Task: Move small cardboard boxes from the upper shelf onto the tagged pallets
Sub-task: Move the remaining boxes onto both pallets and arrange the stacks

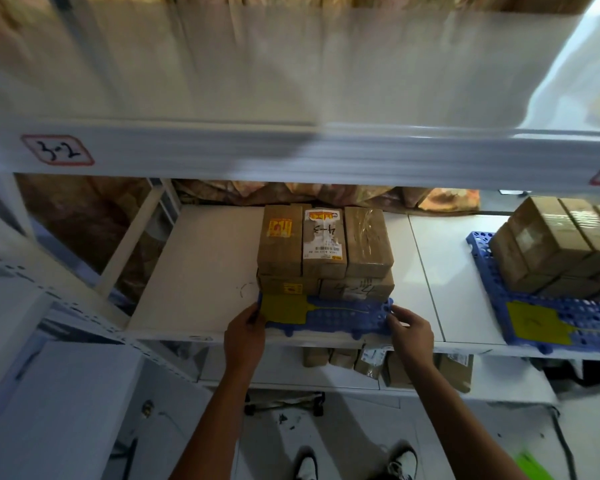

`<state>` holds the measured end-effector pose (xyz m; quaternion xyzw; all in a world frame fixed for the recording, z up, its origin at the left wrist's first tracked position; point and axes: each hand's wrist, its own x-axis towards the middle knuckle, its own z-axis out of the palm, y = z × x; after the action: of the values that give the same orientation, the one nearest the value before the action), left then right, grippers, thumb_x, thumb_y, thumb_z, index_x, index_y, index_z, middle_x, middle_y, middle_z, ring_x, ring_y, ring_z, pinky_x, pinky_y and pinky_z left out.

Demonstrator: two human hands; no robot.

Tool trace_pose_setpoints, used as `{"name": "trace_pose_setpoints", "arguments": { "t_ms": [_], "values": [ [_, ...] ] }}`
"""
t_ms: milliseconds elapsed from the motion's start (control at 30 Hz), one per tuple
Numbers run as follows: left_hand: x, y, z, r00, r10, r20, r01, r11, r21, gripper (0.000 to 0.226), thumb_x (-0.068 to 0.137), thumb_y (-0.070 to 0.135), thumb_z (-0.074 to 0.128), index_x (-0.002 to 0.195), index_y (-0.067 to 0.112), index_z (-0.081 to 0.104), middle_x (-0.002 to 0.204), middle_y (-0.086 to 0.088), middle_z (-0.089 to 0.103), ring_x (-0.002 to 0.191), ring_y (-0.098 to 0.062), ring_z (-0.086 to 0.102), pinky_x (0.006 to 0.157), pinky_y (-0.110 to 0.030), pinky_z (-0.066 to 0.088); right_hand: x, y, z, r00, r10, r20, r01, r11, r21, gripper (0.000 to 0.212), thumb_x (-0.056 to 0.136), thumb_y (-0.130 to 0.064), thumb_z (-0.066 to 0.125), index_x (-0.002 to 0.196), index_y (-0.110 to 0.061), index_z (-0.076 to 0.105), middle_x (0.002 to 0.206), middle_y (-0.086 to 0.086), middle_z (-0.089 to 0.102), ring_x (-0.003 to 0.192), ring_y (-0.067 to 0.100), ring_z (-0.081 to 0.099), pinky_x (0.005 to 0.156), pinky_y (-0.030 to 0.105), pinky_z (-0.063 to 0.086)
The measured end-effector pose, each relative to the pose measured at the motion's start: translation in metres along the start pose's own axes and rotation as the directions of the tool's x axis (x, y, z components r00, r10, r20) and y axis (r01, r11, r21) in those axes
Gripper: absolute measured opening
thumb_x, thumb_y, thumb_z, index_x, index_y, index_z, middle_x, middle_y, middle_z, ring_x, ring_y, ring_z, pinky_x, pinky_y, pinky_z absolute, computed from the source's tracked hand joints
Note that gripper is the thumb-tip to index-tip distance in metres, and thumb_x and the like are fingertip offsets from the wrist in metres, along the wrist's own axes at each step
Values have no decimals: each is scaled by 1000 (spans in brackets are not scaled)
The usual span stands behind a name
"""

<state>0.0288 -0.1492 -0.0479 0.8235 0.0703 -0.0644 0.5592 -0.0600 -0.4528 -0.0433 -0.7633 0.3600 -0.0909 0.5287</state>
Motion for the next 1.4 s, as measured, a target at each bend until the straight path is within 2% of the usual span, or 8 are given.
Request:
{"name": "trace_pose_setpoints", "arguments": {
  "t_ms": [233, 367, 500, 567, 800, 900, 1167, 1400],
  "values": [
    [1, 5, 7, 998, -43, 43, 40, 998, 55, 28, 102, 28, 45, 105, 21, 72, 107, -3, 72, 96, -25, 63, 78, -30, 44, 10, 1, -12, 998, 14, -64, -19, 998, -66, 40, 107, -33, 53, 141, -12, 61, 137, 13, 67, 110, 23, 64, 82, 27, 51],
    [17, 37, 12, 979, -204, 24, 203, 942, -266, 46, 109, 34, 37, 151, 17, 44, 149, -1, 47, 137, -19, 44, 115, -31, 31, 24, -28, -9, 997, 65, -40, -56, 979, 195, 54, 111, -46, 31, 159, -22, 38, 163, 4, 41, 148, 26, 40, 121, 46, 31],
    [31, 62, 20, 971, -209, 116, 239, 882, -406, 33, 107, 46, 33, 115, 39, 65, 119, 5, 66, 98, -4, 65, 86, -28, 52, 29, -59, -5, 987, 81, 142, -130, 914, 384, 50, 105, -60, 33, 144, -41, 57, 147, -8, 59, 128, 18, 57, 94, 31, 47],
    [31, 63, 22, 967, -203, 155, 247, 899, -363, 43, 107, 49, 29, 121, 30, 65, 121, -4, 67, 105, -21, 65, 97, -40, 52, 29, -65, -4, 981, 63, 181, -123, 932, 341, 45, 101, -63, 35, 118, -41, 71, 121, -3, 74, 106, 19, 67, 74, 31, 52],
    [40, 56, 22, 975, -180, 131, 218, 888, -405, 37, 108, 43, 32, 104, 38, 68, 109, 5, 70, 99, -13, 67, 90, -37, 55, 33, -61, -8, 989, 1, 148, -43, 959, 281, 40, 105, -54, 33, 117, -36, 67, 116, -2, 71, 105, 17, 66, 67, 23, 53],
    [41, 54, 22, 981, -155, 119, 192, 877, -440, 33, 107, 46, 33, 112, 44, 65, 107, 20, 68, 90, 8, 67, 72, -15, 54, 33, -57, -3, 990, -28, 135, -11, 960, 278, 36, 108, -48, 32, 118, -35, 64, 119, -1, 69, 108, 18, 65, 73, 30, 56],
    [30, 59, 34, 972, -186, 144, 232, 859, -456, 41, 106, 56, 23, 111, 44, 62, 109, 13, 67, 96, -5, 64, 78, -28, 51, 24, -48, 13, 996, 54, 77, -76, 944, 322, 57, 105, -57, 25, 151, -27, 40, 151, 9, 50, 134, 29, 50, 111, 59, 44],
    [43, 76, 18, 999, 5, 37, 13, 881, -473, 47, 109, 47, 25, 153, 35, 37, 152, 16, 44, 135, 2, 42, 105, -16, 35, 19, -67, -2, 985, -149, -83, 167, 944, 283, 56, 109, -56, 23, 161, -37, 33, 166, -8, 36, 144, 7, 35, 115, 32, 31]
  ]
}}
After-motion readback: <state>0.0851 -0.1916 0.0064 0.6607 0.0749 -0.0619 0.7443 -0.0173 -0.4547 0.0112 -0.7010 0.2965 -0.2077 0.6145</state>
